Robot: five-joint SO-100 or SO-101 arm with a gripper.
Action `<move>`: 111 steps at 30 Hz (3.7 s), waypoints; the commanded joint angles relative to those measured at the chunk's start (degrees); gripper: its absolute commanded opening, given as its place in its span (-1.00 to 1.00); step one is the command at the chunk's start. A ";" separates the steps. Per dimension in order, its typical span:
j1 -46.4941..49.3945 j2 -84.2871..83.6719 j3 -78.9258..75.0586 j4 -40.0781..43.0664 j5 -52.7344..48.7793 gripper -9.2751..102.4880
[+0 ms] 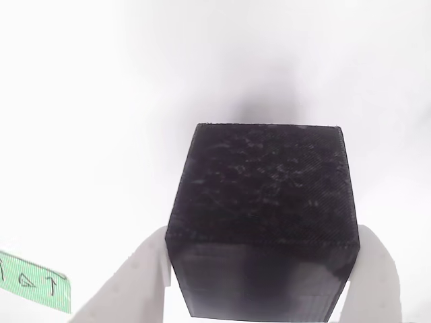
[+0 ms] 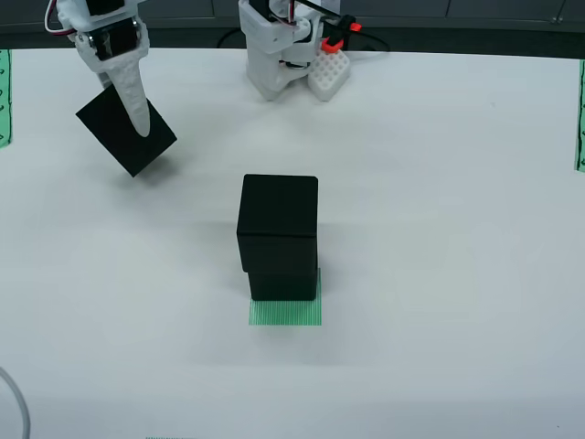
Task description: Stack 3 Blocks on the chosen place.
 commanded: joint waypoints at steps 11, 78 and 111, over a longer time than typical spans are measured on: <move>-11.78 9.23 -13.80 0.97 -0.44 -0.51; -46.49 5.71 -16.88 0.97 5.36 -0.34; -48.43 38.41 -11.78 0.18 5.54 -0.48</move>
